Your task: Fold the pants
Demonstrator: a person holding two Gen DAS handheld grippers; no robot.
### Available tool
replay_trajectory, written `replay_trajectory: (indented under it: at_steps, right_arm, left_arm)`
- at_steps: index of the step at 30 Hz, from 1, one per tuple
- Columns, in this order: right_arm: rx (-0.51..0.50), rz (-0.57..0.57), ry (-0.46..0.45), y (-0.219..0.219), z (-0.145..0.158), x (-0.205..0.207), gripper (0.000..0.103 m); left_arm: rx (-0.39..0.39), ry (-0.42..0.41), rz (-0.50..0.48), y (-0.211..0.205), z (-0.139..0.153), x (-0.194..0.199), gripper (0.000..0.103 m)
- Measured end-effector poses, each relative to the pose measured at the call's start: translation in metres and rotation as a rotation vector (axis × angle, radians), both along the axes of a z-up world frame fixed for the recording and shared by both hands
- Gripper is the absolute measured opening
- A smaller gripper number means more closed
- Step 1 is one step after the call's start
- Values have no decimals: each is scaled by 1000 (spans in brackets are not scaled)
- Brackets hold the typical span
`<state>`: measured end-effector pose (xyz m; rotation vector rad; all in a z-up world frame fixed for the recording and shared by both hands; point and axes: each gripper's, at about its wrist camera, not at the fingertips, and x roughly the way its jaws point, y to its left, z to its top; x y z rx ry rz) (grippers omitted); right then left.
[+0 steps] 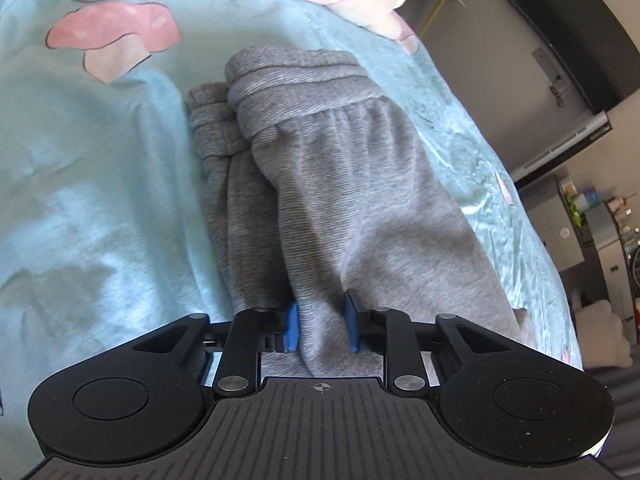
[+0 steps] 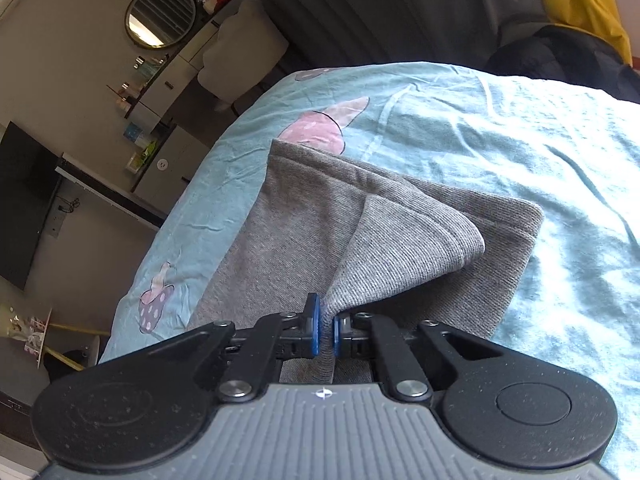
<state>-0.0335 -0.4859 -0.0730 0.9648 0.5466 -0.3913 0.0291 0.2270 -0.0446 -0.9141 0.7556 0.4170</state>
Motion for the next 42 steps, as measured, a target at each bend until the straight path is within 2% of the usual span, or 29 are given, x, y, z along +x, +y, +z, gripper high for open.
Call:
replay_trajectory:
  at_steps: [5,8,9,11,14,17,19,20,22,23,24,27,29,30,31,32,34,36,39,40,42]
  right_arm:
    - [70,-15,18,-7,-12,6,11]
    - [53,-7,61,-5,-13,13,10]
    - [28,-10,77,-3,-11,14,5]
    - [-69,-12,75,4,3,13,5]
    - [-220,19,6,16,35,0,4]
    - [-253,-2,-43,17,48,-17,4]
    - [-295,-3,34,14,41,-14,5]
    - [-298,1,101,11,33,-10,5]
    - [-247,-8,209,4,17,-6,7]
    - [-215,-35,228,-1,13,-10,13]
    - [-199,-74,230,-4,13,-16,15]
    - [-258,-120,214,-4,26,-29,20]
    - [-345,-134,197,5,41,-30,20]
    - [-390,-142,181,11,50,-29,21]
    - [-429,-140,157,20,59,-27,21]
    - [-462,-123,131,29,66,-23,22]
    - [-504,-47,97,50,75,-7,24]
    - [-521,55,71,75,77,10,24]
    - [-554,238,43,121,72,34,26]
    - [-569,295,39,136,68,41,28]
    - [-599,386,41,160,60,49,40]
  left_arm:
    - [-77,3,28,10,-4,-3,21]
    - [-74,8,22,10,-2,-3,20]
    - [-60,11,18,8,-1,-3,18]
    - [-32,14,10,6,3,-4,14]
    - [0,10,6,4,10,-7,12]
    - [45,-6,-20,0,18,-12,11]
    - [88,0,-37,-4,22,-15,11]
    - [105,9,-42,-4,23,-15,11]
    - [151,53,-42,-6,26,-16,11]
    - [174,68,-43,-5,28,-17,11]
    - [199,77,-40,-6,32,-18,11]
    - [305,85,-42,-14,48,-19,17]
    - [375,44,-94,-31,62,-10,24]
    - [401,18,-122,-41,69,-5,31]
    - [419,-8,-155,-53,73,3,48]
    - [430,-34,-187,-65,76,11,66]
    - [452,-65,-238,-89,72,29,73]
    - [467,-18,-305,-109,55,52,74]
    - [513,179,-352,-124,17,78,66]
    - [540,214,-364,-125,8,78,66]
    - [536,185,-371,-119,6,70,66]
